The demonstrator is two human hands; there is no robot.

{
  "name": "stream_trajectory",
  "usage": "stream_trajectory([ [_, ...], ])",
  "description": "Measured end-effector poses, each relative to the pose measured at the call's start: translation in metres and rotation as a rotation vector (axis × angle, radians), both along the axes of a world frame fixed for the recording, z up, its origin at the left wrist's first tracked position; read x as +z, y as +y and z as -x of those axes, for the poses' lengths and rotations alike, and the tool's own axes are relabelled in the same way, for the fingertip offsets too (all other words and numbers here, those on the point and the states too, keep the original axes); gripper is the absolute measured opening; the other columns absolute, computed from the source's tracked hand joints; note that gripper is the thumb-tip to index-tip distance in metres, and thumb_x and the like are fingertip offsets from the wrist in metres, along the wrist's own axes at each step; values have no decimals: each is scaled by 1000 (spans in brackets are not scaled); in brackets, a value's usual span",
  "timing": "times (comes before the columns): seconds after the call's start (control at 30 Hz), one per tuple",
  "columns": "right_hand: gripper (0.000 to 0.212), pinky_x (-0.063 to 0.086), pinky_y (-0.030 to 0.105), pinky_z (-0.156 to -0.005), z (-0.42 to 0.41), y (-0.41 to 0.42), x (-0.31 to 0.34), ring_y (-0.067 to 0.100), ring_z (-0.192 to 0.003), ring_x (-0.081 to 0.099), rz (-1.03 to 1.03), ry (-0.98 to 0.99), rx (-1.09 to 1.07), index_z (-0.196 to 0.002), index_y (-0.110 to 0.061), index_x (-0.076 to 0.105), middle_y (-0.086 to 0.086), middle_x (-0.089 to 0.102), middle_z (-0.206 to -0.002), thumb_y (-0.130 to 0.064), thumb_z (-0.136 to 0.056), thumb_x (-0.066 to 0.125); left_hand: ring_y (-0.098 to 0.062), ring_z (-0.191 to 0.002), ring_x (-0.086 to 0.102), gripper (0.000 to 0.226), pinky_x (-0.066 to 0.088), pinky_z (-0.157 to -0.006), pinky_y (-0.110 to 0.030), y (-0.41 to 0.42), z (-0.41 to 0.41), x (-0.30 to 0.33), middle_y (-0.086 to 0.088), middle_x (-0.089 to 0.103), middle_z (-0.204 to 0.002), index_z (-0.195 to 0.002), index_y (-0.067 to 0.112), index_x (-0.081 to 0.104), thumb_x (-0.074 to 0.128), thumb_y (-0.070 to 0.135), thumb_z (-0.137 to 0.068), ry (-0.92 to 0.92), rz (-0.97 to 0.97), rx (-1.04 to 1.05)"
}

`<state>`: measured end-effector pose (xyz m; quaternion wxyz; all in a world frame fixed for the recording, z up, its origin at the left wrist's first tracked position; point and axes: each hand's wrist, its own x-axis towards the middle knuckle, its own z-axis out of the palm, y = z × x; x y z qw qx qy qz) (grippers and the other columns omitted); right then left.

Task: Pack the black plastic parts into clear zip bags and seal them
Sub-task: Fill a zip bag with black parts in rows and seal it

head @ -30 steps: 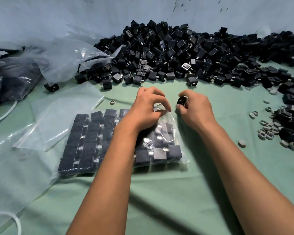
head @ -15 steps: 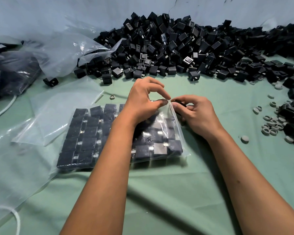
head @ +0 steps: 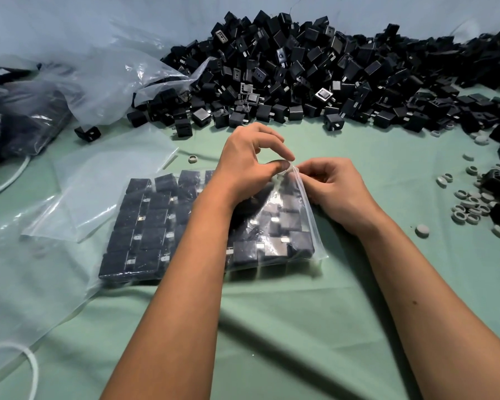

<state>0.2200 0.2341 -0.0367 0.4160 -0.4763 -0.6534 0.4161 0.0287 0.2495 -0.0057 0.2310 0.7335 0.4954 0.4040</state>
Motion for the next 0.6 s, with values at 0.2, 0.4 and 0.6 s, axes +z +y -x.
stream_trajectory([
  [0.2,16,52,51,-59,5,1,-1,38,-67,59,-90,-2,-31,-93,-14,82,20,70,-90,-30,-92,78,-15,-116,57,15,48,-99,-39,0,-2,1,4,67,-112,-90,22,83,86,13,-78,-6,0,10],
  [0.4,8,55,47,-65,9,5,-5,19,-67,62,-154,-59,-61,-88,-15,81,6,76,-79,-21,-91,79,-13,-114,57,16,48,-99,-36,1,-3,0,6,66,-110,-89,25,83,85,14,-78,9,-12,16],
  [0.6,12,54,57,-81,0,7,-1,44,-90,65,-106,-110,108,-92,-19,83,10,74,-92,-26,-95,74,-12,-113,58,15,49,-99,-37,2,-3,-1,6,67,-109,-90,25,83,83,15,-80,27,-19,6],
])
